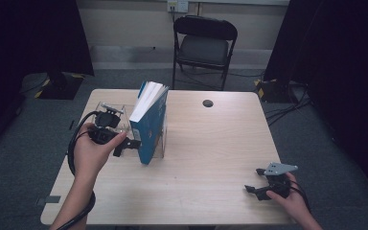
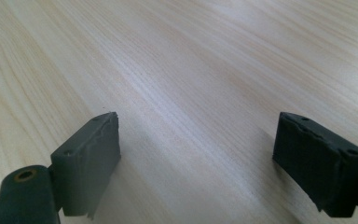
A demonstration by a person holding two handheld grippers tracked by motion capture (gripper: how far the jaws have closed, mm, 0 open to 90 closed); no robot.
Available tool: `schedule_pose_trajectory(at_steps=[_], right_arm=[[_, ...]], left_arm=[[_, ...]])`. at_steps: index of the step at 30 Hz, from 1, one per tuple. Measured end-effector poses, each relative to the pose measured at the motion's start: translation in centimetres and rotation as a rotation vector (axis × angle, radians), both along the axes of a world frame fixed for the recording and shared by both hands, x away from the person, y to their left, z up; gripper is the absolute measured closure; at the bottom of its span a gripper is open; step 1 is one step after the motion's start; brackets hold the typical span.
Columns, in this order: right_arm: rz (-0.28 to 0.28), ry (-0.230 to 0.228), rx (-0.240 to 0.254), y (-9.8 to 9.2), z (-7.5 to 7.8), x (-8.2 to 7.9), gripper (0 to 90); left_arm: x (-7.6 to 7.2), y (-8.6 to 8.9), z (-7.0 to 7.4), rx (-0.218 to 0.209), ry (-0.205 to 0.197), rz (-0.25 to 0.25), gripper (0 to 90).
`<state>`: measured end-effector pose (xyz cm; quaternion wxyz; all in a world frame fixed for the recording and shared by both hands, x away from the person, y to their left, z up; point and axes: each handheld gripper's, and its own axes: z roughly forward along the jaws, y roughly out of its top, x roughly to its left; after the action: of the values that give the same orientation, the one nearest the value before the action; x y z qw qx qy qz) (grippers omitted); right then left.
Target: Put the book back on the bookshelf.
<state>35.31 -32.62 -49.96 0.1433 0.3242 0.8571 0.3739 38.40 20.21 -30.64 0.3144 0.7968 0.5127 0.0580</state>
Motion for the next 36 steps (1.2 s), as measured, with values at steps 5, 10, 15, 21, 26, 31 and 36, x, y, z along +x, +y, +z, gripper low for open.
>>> schedule_pose_trajectory(at_steps=[5, 10, 15, 21, 26, 31, 36], right_arm=[[0.0, 0.0, 0.0, 0.0, 0.0, 0.0, 13.9], [0.0, 0.0, 0.0, 0.0, 0.0, 0.0, 13.9], [0.0, 0.0, 0.0, 0.0, 0.0, 0.0, 13.9], [0.0, -0.001, 0.0, 0.0, 0.0, 0.0, 13.9], [0.0, -0.001, -0.001, 0.0, 0.0, 0.0, 13.9], [0.0, 0.0, 0.0, 0.0, 0.0, 0.0, 13.9], [0.0, 0.0, 0.0, 0.0, 0.0, 0.0, 13.9]], left_arm=[[-0.4, 0.4, -0.4, -0.01, 0.002, -0.007, 20.7], [-0.6, 0.7, -1.1, -0.011, 0.009, -0.008, 20.9], [-1.0, 0.9, -1.9, -0.01, 0.018, -0.008, 20.9], [-1.2, 1.0, -2.5, -0.001, 0.019, -0.007, 21.0], [-1.4, 0.9, -2.9, -0.003, 0.022, -0.014, 21.1], [-1.6, 0.9, -3.5, 0.004, 0.025, -0.017, 21.1], [-1.7, 1.0, -4.3, -0.006, 0.034, -0.021, 21.2]])
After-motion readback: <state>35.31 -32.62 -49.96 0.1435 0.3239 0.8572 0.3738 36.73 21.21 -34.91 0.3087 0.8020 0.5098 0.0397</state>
